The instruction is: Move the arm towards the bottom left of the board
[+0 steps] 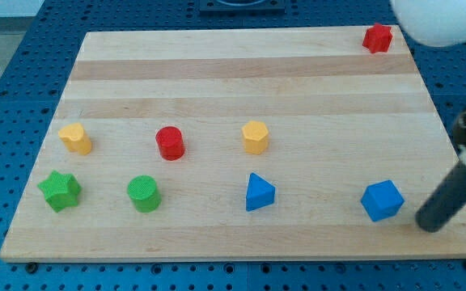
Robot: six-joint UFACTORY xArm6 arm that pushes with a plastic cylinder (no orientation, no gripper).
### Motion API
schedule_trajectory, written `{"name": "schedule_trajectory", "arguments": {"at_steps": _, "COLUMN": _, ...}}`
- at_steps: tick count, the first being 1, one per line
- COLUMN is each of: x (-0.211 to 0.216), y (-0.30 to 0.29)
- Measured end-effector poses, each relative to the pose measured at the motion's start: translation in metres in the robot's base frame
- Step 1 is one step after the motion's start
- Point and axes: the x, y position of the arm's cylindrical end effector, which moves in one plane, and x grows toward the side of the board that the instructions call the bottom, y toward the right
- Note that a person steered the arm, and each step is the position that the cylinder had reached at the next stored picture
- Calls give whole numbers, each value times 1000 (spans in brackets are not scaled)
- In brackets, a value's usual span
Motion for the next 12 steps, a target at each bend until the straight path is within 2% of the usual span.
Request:
{"name": "schedule_trajectory", "arguments": {"at_steps": 3, "x": 0, "y": -98}}
{"name": "schedule_trajectory", "arguments": {"at_steps": 6, "x": 5, "y": -154}}
{"name": "schedule_trajectory", "arguments": {"at_steps": 8, "x": -28, "y": -224}}
{"name": "schedule_trajectory", "arguments": {"at_steps": 10, "x": -50, "y": -225}}
{"name": "schedule_trajectory", "arguments": {"at_steps": 11, "x": -25, "y": -227}}
{"name": "schedule_trajectory", "arguments": {"at_steps": 12, "x": 5, "y": -258}}
